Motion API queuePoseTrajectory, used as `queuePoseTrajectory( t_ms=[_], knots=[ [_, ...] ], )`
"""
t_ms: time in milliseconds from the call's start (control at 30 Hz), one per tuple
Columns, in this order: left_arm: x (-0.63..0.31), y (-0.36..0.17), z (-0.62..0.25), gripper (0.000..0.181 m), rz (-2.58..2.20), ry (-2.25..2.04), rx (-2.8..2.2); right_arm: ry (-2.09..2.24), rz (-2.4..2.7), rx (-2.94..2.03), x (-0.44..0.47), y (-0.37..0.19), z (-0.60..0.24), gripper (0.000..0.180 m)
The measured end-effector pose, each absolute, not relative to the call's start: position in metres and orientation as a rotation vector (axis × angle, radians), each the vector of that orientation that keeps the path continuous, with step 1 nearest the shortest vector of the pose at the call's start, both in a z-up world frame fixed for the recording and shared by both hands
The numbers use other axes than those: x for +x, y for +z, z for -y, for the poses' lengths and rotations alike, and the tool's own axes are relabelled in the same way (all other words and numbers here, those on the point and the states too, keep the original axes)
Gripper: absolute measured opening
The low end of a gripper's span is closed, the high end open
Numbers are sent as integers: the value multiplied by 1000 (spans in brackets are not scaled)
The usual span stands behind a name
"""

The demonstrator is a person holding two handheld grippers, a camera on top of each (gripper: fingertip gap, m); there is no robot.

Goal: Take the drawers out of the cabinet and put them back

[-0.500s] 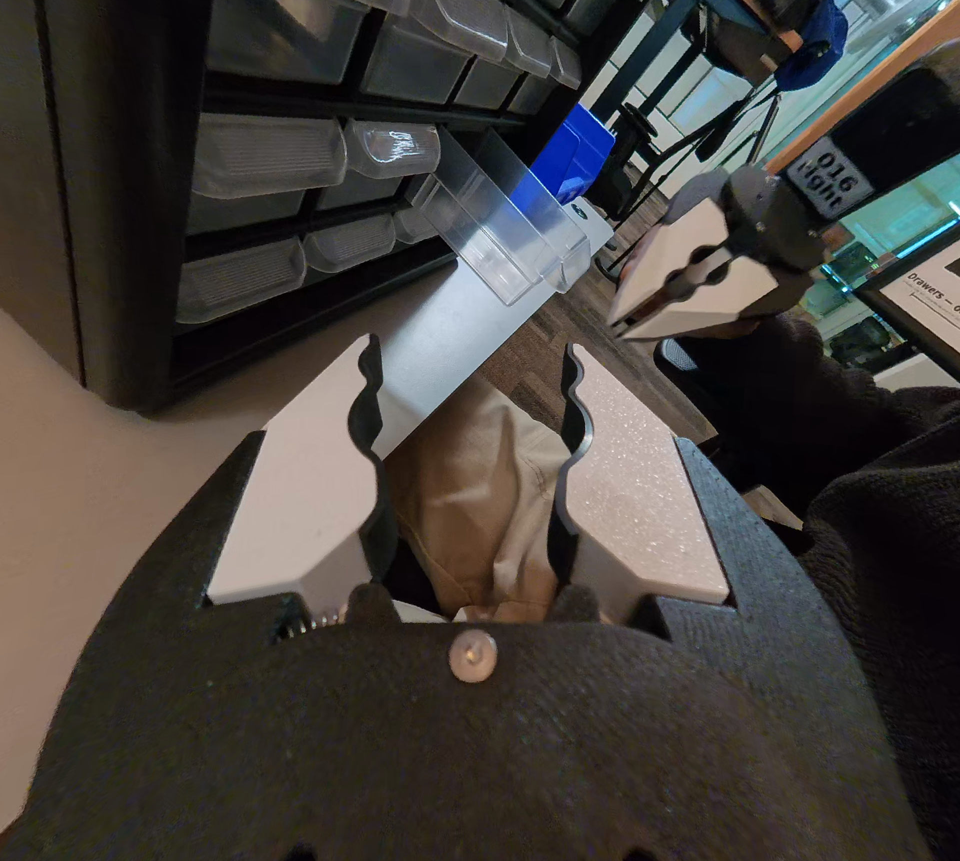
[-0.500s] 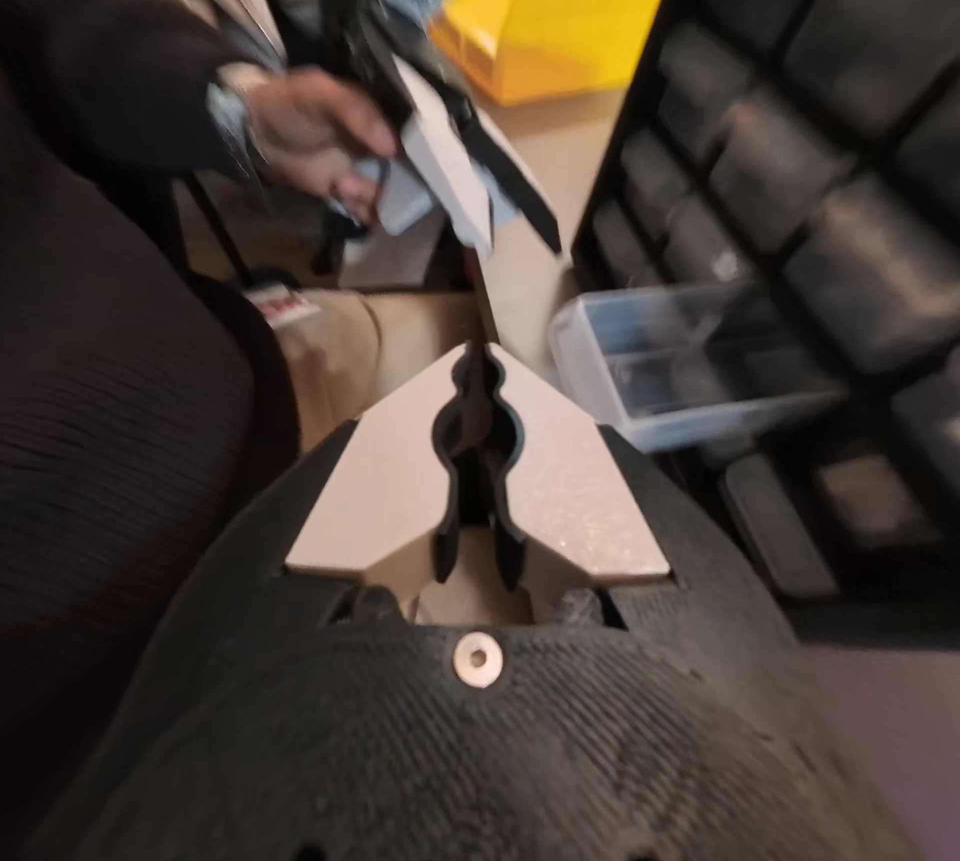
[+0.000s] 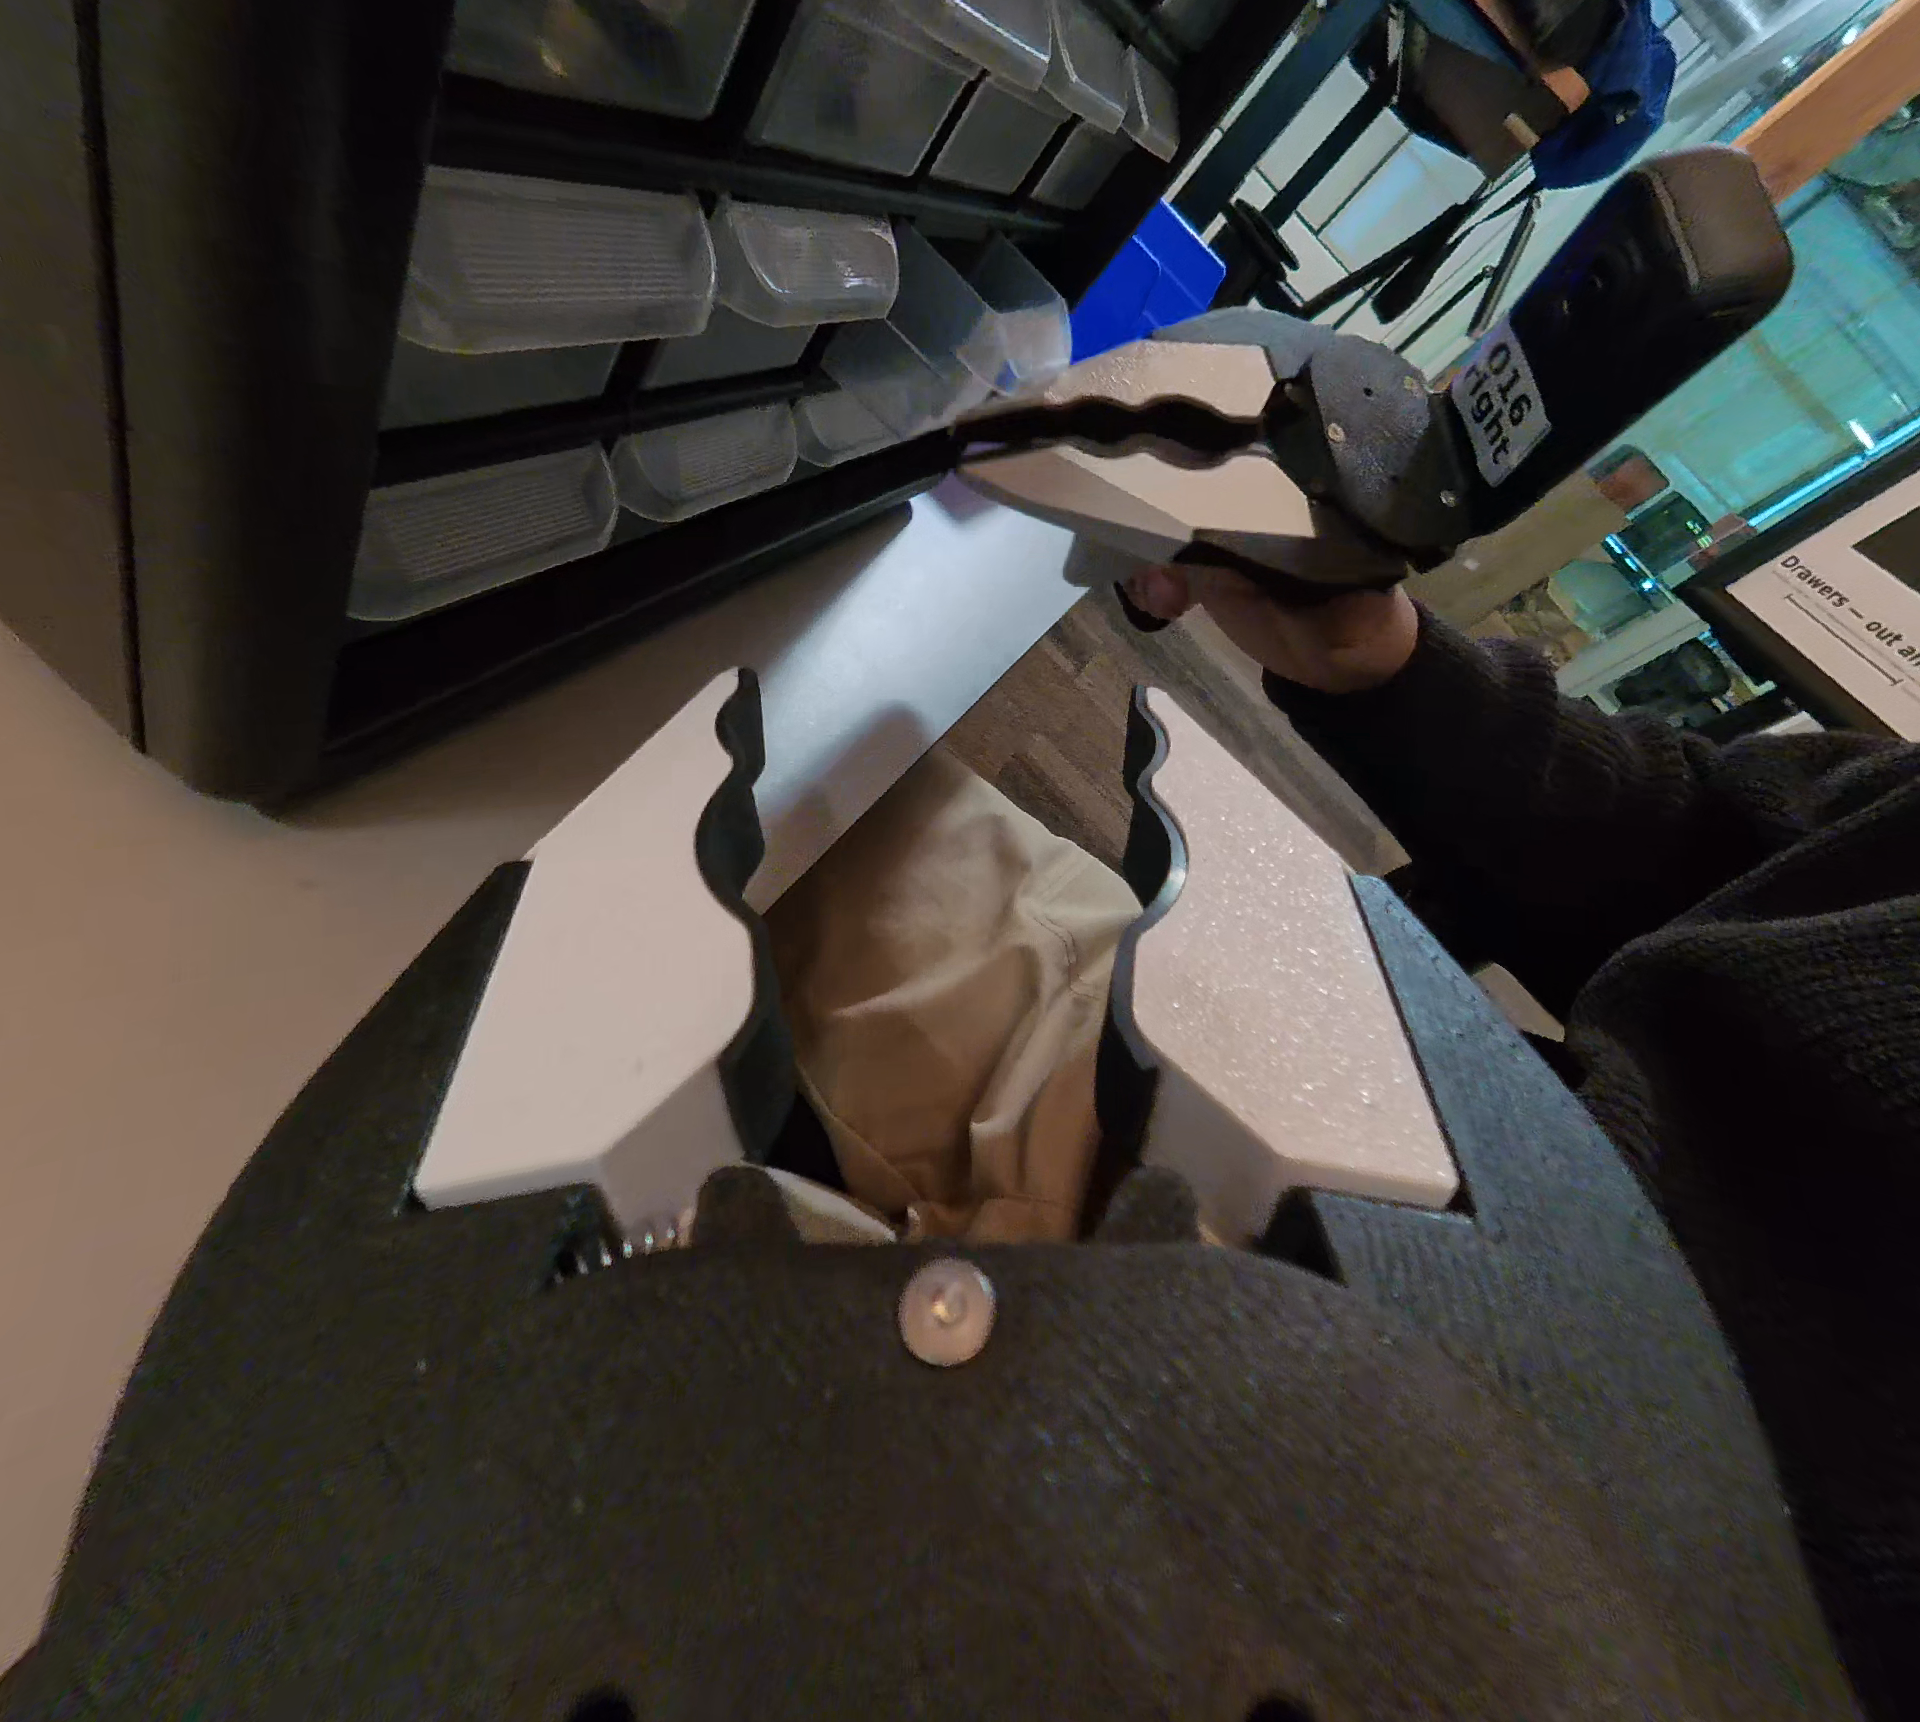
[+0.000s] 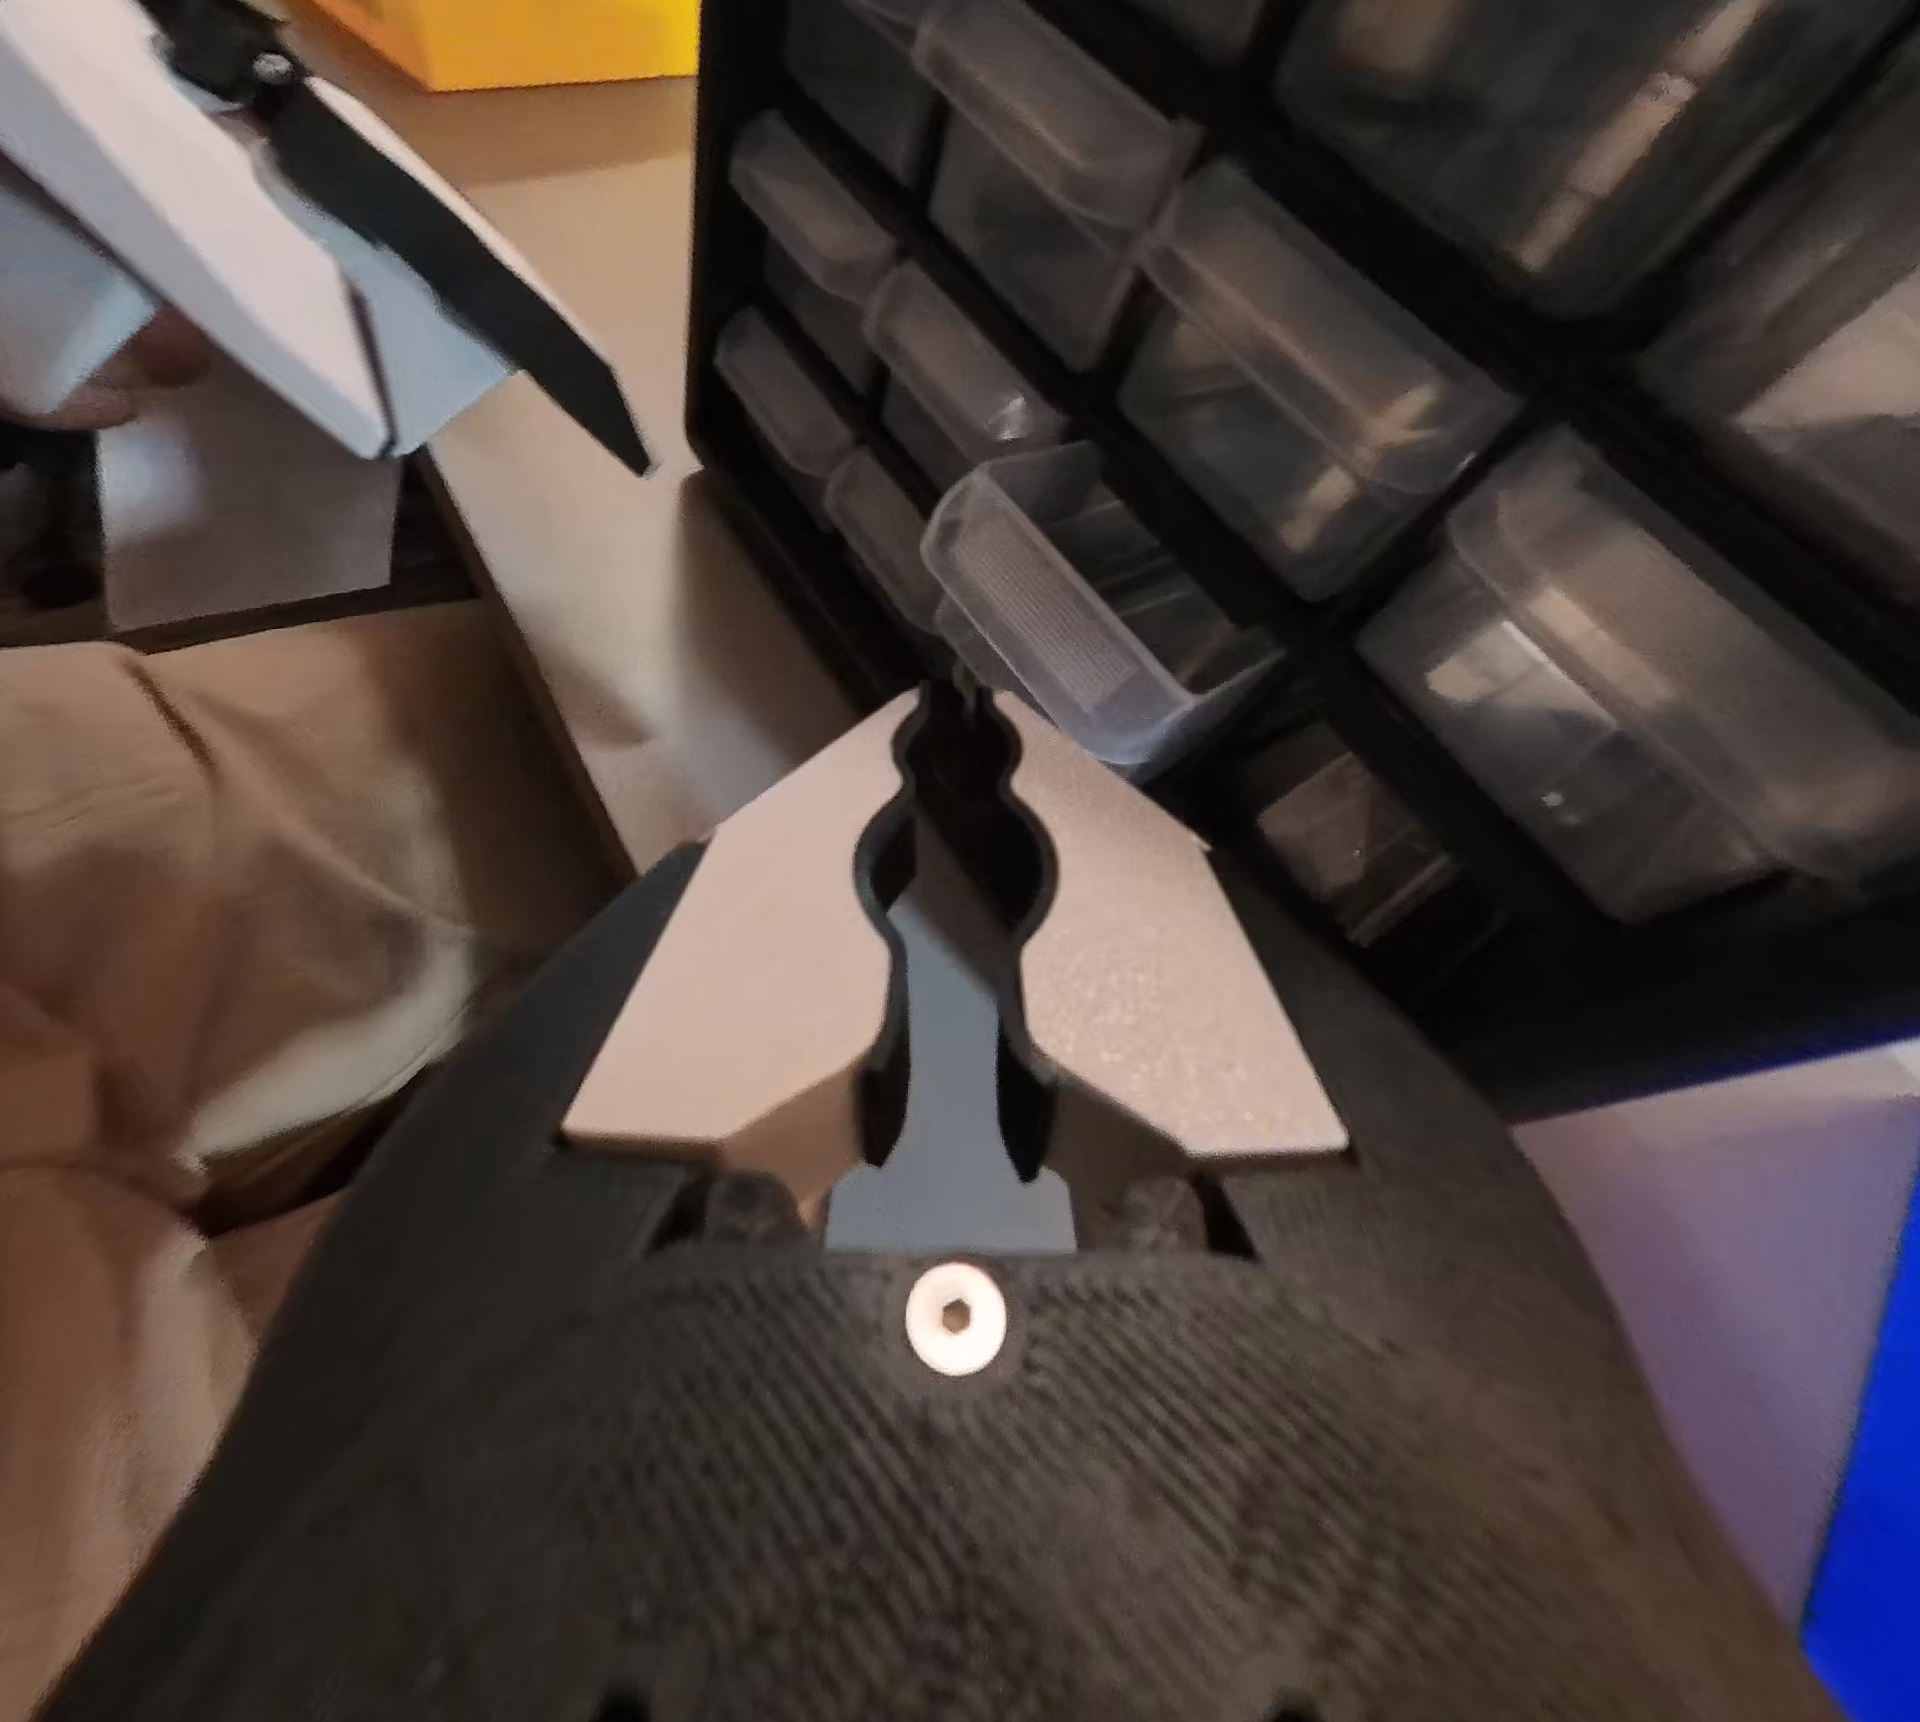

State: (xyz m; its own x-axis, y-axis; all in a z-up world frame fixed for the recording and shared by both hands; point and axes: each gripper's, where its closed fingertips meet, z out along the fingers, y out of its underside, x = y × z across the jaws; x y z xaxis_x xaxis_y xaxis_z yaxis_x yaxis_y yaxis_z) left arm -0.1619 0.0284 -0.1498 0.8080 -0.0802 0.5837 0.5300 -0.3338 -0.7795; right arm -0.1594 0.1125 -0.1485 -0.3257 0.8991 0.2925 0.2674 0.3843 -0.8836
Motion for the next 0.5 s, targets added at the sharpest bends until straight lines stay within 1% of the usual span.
queuePoseTrajectory(
  t_ms=[33, 100, 167, 200, 300, 433, 500],
  knots=[
    [-162, -150, -28, 68, 338, -638, -1821, 951, 1793, -1017, -163, -148, -114, 5],
    [-161, -151, -29, 68, 321, -618, -1832, 951, 1762, -1020, -169, -146, -117, 0],
    [-161, -153, -29, 68, 309, -605, -1843, 946, 1729, -1051, -176, -146, -122, 2],
    [-160, -153, -29, 68, 307, -605, -1847, 945, 1706, -1074, -180, -146, -125, 8],
    [-160, -154, -29, 68, 312, -616, -1849, 986, 1678, -1121, -183, -147, -126, 12],
    [-163, -154, -29, 68, 320, -612, -1844, 1066, 1700, -1156, -177, -148, -118, 34],
    [-163, -154, -29, 68, 316, -609, -1844, 1099, 1724, -1154, -172, -149, -114, 36]
  ],
)
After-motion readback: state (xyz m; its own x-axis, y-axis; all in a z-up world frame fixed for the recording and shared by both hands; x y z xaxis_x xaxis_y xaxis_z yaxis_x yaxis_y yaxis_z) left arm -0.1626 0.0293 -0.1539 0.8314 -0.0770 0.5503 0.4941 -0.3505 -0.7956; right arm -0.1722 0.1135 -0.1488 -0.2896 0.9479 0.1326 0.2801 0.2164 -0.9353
